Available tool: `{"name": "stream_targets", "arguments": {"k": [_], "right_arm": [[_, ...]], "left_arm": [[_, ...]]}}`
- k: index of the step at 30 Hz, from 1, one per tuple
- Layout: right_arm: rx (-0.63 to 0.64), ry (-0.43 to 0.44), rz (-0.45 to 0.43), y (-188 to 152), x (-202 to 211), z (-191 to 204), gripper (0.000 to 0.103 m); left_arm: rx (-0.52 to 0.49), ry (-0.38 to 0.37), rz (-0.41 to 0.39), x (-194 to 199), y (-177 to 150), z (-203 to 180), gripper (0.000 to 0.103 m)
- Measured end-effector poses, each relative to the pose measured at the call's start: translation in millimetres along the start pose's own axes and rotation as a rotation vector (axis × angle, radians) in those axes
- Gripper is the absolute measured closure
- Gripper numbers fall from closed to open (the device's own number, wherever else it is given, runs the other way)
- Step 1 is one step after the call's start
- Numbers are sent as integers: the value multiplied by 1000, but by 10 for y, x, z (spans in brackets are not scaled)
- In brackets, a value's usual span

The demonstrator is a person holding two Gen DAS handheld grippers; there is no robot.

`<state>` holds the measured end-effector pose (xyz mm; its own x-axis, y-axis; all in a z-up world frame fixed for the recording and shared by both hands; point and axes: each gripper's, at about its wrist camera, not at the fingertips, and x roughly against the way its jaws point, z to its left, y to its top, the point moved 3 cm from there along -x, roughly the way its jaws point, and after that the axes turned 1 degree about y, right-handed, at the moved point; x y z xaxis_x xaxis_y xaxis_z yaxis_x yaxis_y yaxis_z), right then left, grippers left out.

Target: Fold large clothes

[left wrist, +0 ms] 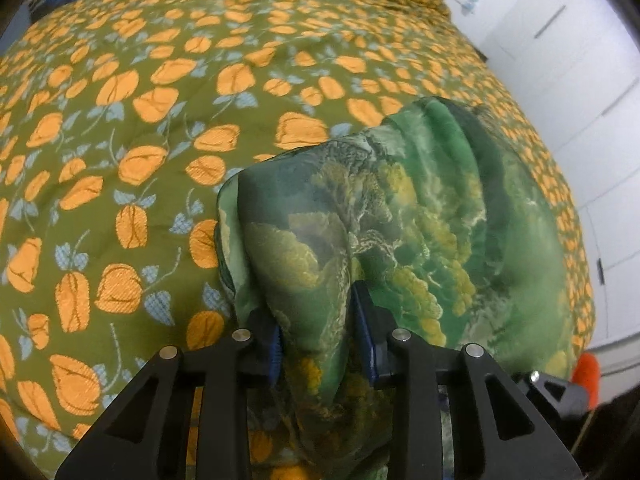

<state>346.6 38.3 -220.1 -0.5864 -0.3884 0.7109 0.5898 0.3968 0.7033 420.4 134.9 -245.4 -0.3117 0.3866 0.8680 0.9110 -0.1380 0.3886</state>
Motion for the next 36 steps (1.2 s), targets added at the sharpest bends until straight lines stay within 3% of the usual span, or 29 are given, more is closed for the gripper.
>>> {"name": "stream_targets", "arguments": {"k": [21,26,32,36], "right_arm": [[-57,26,29,66,-12,-203,62],[-123,59,-3,107,375,-337,62],[-190,-19,-18,-348,1094,-807,62],[-237,-16,69,-677,870,-1021,61]], "left_arm": [[49,22,12,-83,42,-16,66],[51,16,-3,-47,24,-17,64],[67,-18,-22,-42,-16,24,63],[110,-50,-42,-63,-68,32,61]]}}
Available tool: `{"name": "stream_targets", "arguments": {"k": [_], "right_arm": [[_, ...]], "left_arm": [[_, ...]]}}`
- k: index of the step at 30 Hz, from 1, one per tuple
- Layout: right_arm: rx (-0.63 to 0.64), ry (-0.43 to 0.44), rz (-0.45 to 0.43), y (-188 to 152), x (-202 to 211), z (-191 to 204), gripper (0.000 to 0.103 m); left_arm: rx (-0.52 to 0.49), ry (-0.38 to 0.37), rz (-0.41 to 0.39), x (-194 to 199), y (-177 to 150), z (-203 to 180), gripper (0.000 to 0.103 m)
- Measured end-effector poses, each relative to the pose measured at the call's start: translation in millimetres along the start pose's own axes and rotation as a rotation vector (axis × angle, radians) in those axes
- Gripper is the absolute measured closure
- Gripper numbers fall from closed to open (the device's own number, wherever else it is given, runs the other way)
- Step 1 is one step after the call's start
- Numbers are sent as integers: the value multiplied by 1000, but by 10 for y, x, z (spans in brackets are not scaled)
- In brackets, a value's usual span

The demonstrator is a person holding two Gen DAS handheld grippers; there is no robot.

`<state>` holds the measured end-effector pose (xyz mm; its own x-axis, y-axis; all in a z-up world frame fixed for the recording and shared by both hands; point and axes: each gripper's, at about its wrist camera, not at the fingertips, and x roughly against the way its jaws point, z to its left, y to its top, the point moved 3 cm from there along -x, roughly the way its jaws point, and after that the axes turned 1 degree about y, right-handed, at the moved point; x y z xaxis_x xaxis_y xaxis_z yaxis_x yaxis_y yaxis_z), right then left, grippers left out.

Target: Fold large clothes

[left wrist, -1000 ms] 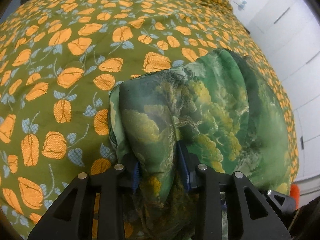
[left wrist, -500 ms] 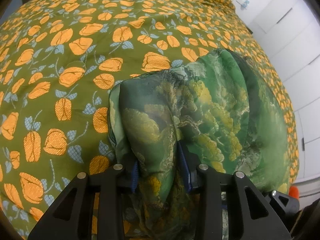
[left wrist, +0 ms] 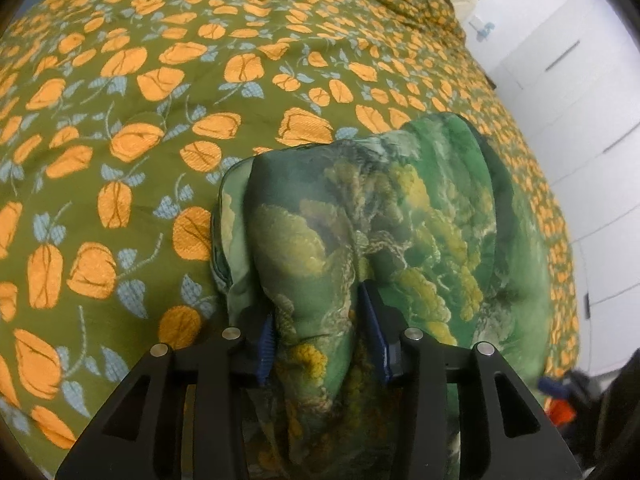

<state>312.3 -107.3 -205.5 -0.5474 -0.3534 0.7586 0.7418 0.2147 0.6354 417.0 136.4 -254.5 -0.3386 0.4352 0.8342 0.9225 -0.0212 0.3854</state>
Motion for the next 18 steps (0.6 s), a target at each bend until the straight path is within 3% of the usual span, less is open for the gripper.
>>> {"name": "stream_targets", "arguments": {"k": [3,6,8,10,15,18], "right_arm": [[-10,-5,6,22,-47,0,61],[-44,37,-9,94,141,-43,53],[-87,48,-36,129,377,-139,41],[-142,69,-75,126,581,-269,27],[-304,68,-89,52,802,-748,19],[-408,123,-57,36,679,-988,19]], "left_arm": [[-5,21,-11,63,-13,-36,58],[-10,1,-35,268,-28,-75,48],[-6,-23,-56,473,-52,-66,24],[2,-42,-89,701,-111,5,15],[116,-205,-36,827,-260,261,10],[168,-242,24,662,-341,334,10]]}}
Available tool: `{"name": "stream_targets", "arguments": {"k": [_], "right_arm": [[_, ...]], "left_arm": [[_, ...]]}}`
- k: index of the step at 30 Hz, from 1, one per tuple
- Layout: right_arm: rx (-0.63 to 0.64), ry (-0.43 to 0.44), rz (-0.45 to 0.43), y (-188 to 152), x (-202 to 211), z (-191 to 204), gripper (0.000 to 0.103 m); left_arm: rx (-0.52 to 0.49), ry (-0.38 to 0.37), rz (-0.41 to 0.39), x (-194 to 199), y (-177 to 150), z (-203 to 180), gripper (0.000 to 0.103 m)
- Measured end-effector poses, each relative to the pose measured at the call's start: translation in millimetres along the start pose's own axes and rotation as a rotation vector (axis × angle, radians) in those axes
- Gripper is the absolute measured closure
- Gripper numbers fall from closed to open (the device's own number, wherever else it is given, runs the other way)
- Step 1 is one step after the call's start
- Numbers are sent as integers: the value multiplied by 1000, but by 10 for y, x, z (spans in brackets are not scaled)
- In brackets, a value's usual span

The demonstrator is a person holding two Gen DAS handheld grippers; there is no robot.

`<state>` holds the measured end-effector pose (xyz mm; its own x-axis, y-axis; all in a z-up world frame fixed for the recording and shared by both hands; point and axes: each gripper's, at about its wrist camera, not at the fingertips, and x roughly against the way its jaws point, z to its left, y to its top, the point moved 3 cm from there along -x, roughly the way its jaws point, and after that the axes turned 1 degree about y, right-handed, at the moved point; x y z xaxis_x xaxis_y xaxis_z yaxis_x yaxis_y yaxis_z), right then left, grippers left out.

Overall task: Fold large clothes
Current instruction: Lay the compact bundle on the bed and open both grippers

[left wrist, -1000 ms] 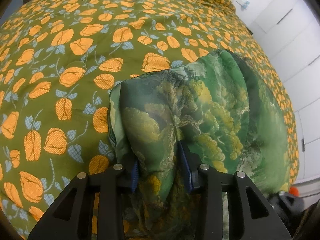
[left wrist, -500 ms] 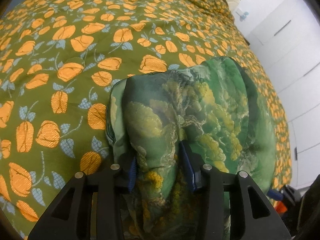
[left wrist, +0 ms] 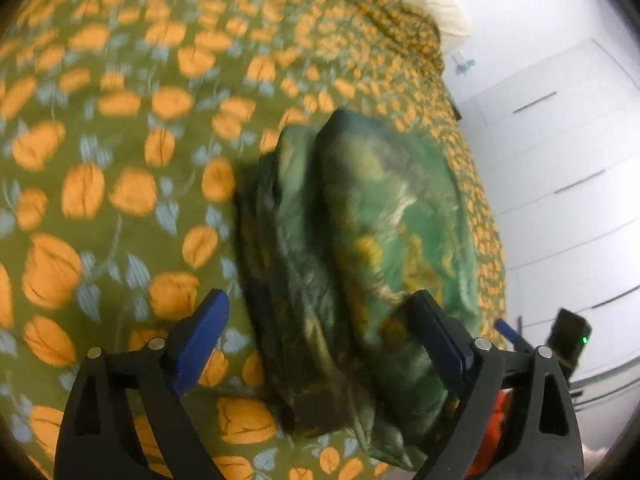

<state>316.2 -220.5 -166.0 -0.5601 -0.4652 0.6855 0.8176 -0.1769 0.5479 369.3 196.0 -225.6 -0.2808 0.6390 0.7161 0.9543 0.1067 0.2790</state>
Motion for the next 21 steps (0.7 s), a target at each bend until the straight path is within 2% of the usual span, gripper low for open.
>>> {"name": "stream_targets", "arguments": {"k": [3,5,8,10,12,13,14,15,17,19,21], "right_arm": [[-95,87,48,76,-188,-167,18],[-138,146,97,92,-375,-254,16],[-204,245,190,77,-769,-373,14],[-222,231,223,92,-975,-447,3],[-273,300,274,101,-1219,-537,0],[-288,315,283,115,-1298,-568,0],[-275,322,286,133,-1349,-558,1],[-221,299,284,162,-1376,-510,3],[-82,227,262,213,-1338,-354,10],[34,177,221,235,-1249,-198,17],[127,136,183,233,-1166,-56,20]], "left_arm": [[54,-44,21,-161,-62,85,6],[70,-43,39,-289,-99,131,0],[84,-54,76,-475,-160,149,0],[102,-71,97,-577,-186,148,0],[123,-64,127,-686,-208,137,1],[122,-62,134,-722,-218,115,9],[110,-69,139,-743,-230,70,24],[86,-46,136,-740,-234,15,27],[36,-9,122,-665,-245,-102,40],[9,3,104,-576,-252,-197,46],[-38,5,68,-452,-280,-337,49]]}}
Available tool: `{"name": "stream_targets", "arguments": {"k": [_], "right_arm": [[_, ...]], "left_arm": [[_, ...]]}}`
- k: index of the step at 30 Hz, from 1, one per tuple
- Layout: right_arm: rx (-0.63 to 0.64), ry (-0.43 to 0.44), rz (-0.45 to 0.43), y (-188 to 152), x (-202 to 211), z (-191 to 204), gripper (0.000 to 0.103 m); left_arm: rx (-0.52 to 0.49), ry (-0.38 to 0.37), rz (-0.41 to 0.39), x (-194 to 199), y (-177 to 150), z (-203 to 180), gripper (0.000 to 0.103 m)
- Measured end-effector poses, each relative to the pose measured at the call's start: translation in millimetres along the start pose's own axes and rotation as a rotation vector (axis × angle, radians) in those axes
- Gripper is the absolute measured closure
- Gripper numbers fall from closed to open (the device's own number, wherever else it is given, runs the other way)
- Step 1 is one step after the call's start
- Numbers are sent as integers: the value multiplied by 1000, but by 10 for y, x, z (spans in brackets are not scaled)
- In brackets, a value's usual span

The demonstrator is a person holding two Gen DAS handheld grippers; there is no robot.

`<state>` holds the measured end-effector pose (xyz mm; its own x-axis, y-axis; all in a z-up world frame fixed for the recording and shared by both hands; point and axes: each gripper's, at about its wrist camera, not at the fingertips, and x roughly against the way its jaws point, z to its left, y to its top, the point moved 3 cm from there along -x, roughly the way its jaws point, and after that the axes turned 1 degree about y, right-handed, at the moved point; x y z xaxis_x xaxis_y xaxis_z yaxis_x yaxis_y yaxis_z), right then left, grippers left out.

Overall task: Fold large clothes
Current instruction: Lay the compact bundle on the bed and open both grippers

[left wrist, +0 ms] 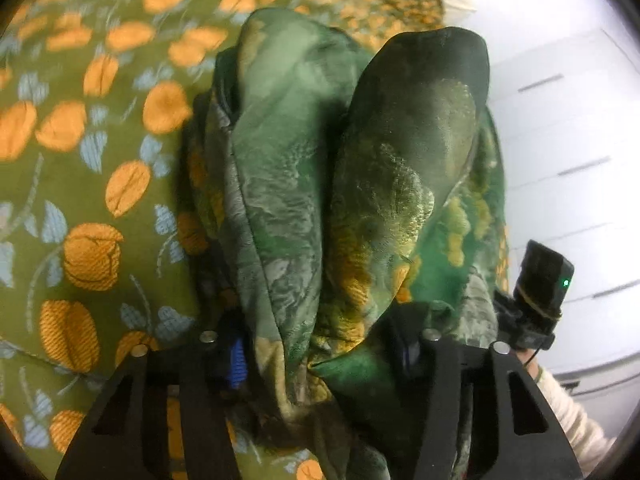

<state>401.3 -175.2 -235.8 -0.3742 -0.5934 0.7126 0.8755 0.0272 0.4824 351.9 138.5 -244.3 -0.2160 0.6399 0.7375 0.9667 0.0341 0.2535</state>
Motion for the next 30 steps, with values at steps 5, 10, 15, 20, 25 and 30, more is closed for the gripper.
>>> {"name": "stream_targets", "arguments": {"k": [5,10,15,20,25,30], "right_arm": [[132,-64,-69,24,169,281,24],[157,-77,-113,-1,246,366,24],[139,-112,-146,70,187,250,24],[76,-106,-148,594,206,-354,24],[9,-94,-66,740,18,-894,24],[-95,-25,-72,707,-141,-1179,16]], "left_arm": [[-94,19,-63,208,4,-387,50],[-165,21,-100,171,318,-767,50],[-192,19,-125,-175,878,-1140,50],[-178,17,-129,-631,1247,-1296,50],[-132,80,-86,-1155,1339,-1117,49],[-59,54,-105,-1208,1305,-873,29]]}}
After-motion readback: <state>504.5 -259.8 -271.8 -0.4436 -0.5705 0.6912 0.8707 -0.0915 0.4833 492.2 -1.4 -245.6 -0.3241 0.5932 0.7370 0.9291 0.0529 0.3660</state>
